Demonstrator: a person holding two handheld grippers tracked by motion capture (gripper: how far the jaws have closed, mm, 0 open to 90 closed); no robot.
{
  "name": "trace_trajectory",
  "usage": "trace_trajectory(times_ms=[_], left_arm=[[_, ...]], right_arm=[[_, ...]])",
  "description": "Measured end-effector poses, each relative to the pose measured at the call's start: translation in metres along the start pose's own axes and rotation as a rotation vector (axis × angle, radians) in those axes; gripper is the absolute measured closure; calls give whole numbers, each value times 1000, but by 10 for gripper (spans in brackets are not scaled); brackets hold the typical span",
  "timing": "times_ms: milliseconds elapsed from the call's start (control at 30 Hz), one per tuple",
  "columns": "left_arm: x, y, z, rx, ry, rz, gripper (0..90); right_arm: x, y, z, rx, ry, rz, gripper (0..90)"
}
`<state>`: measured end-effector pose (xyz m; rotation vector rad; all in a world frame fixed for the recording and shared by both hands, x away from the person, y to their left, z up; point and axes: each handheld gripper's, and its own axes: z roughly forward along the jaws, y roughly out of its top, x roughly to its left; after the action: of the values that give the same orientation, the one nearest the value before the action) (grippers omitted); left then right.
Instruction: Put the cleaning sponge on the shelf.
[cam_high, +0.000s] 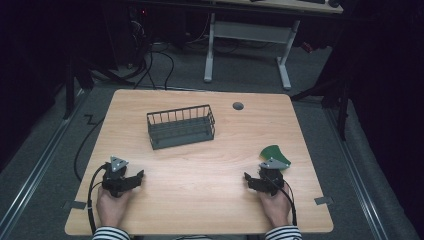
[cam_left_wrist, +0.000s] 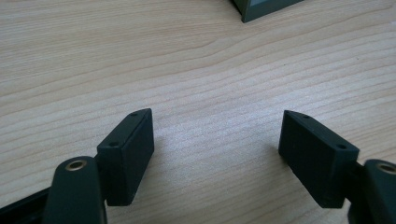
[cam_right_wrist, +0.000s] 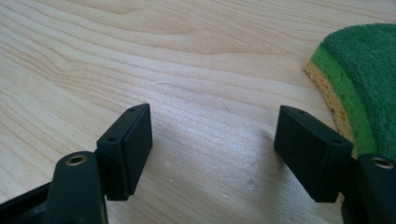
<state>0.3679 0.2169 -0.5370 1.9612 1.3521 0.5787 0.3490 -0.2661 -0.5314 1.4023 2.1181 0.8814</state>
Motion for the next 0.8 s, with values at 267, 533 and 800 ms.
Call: trace_trajectory(times_ms=[267, 533, 800], left_arm=[[0, 0, 1, -2, 4, -1, 271], [0, 1, 1, 0, -1, 2, 257], [-1, 3, 3, 5, -2, 2, 232]], right_arm=[[1, 0, 0, 0, 6, -6, 280], [2, -1, -1, -1, 8, -8, 285], [1, -1, -1, 0, 15, -12, 284]])
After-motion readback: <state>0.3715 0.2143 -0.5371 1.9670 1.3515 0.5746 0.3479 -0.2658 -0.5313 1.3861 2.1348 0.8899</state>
